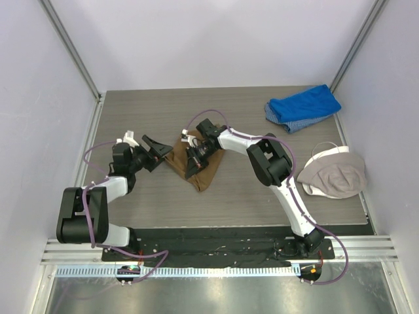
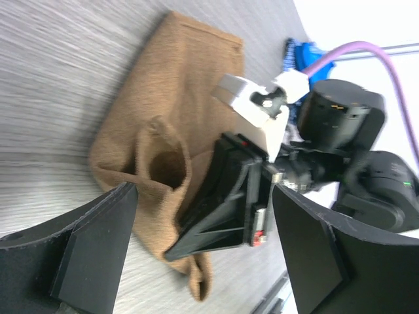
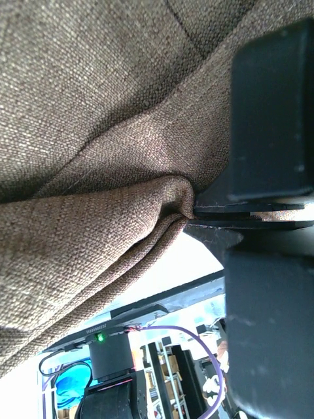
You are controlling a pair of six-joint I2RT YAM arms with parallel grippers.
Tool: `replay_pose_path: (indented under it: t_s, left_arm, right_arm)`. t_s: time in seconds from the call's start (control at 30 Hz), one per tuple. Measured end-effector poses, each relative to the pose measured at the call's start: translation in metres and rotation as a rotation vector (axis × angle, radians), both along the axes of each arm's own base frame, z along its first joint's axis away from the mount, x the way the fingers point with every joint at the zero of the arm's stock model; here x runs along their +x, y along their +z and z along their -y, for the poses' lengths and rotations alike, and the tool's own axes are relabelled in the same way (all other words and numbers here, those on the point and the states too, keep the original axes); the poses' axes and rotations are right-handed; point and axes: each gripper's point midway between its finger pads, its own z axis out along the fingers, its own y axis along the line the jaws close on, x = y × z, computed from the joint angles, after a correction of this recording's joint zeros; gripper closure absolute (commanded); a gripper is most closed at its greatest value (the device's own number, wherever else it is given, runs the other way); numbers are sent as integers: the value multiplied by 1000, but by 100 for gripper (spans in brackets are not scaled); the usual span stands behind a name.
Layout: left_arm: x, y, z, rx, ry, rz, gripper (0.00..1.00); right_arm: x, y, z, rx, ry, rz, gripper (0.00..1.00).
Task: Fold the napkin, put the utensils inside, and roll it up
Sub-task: Roll the napkin with the utensil
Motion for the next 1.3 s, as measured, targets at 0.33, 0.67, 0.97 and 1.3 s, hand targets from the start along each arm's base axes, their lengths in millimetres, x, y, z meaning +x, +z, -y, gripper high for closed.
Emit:
replay_pose_path:
  t_s: [0.33, 0.67, 0.97, 1.3]
  left_arm:
    - [-11, -33, -16, 195, 33, -70, 25]
    - [-15, -49, -17, 288, 13, -95, 36]
    - [-6, -60, -15, 301, -4, -111, 39]
    - [6, -49, -5, 246, -26, -22, 30]
  right_arm:
    - [0, 0, 0, 5, -4, -8, 99]
    - [0, 0, 0, 8, -6, -12, 99]
    - [0, -1, 0, 17, -11, -36, 99]
    - [0, -1, 1, 37, -15, -79, 99]
